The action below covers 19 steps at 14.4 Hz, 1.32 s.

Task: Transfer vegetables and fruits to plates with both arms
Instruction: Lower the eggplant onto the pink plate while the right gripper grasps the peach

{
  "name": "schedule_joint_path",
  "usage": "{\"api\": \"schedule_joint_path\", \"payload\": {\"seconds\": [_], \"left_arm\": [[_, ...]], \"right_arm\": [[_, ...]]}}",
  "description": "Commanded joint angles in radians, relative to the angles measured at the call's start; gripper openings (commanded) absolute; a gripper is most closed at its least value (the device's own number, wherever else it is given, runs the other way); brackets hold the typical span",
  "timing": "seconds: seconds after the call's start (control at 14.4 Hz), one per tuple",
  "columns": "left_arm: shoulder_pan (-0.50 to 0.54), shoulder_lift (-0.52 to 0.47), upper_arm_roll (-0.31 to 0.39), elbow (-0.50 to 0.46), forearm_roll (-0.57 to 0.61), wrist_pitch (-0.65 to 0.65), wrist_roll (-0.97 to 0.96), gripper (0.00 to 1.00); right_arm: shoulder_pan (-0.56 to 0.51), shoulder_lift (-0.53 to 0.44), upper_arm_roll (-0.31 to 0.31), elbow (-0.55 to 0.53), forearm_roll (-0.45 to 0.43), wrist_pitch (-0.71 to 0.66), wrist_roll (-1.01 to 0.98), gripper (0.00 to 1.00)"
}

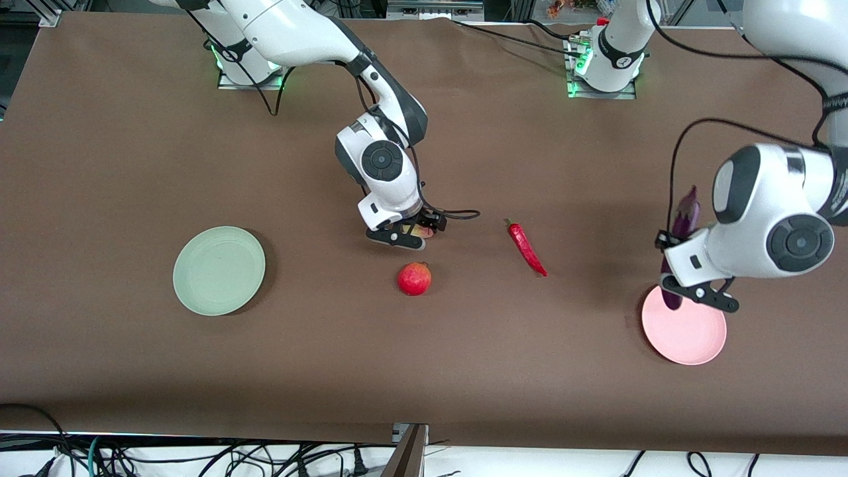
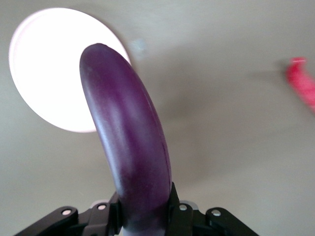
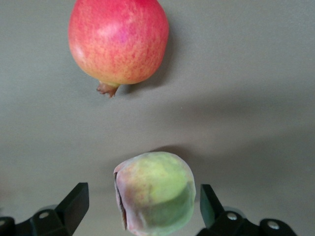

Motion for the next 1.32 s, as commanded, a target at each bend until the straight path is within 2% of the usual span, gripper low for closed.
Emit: {"api": "schedule_joint_path", "payload": {"seconds": [0.0,0.14,0.28,0.49,0.63,0.7,0.84,0.98,1.05,1.11,1.18,1.25], "left_arm": [[0.04,0.098,-0.012,0.022,0.083,0.112,0.087,0.08],[0.047,0.15,-0.012,0.021,0.213,0.222,0.104,0.08],[0.07,0.19,-0.012,0.016,0.24,0.282,0.105,0.09],[0.101,0.221,-0.012,0.008,0.241,0.329,0.108,0.09],[0.106,0.233,-0.012,0.002,0.234,0.329,0.107,0.13],[0.104,0.246,-0.013,0.004,0.227,0.339,0.105,0.12],[0.103,0.25,-0.012,0.008,0.241,0.411,0.108,0.13],[0.092,0.255,-0.012,0.01,0.24,0.424,0.107,0.14],[0.089,0.255,-0.012,0.012,0.243,0.424,0.107,0.22],[0.093,0.261,-0.012,0.012,0.241,0.425,0.107,0.73],[0.103,0.264,-0.012,0.012,0.238,0.425,0.108,1.0],[0.104,0.261,-0.012,0.013,0.235,0.424,0.107,1.0]], "right_arm": [[0.012,0.025,-0.008,0.017,-0.015,0.008,0.015,1.0],[0.013,0.032,-0.008,0.017,-0.017,0.013,0.013,1.0],[0.013,0.042,-0.008,0.016,-0.011,0.04,0.016,0.98],[0.015,0.049,-0.006,0.014,-0.006,0.042,0.015,0.6],[0.015,0.049,-0.008,0.014,-0.007,0.042,0.01,0.48],[0.015,0.046,-0.008,0.017,-0.012,0.04,0.004,0.44],[0.007,0.013,-0.012,0.017,-0.009,0.019,-0.007,0.44],[-0.022,-0.053,-0.017,0.031,-0.012,-0.105,-0.013,0.44],[-0.058,-0.081,-0.017,0.042,-0.014,-0.157,-0.034,0.44],[-0.092,-0.108,-0.017,0.043,-0.012,-0.217,-0.093,0.44],[-0.132,-0.127,-0.017,0.043,-0.004,-0.268,-0.184,0.44],[-0.173,-0.145,-0.019,0.043,-0.003,-0.312,-0.28,0.44]]}}
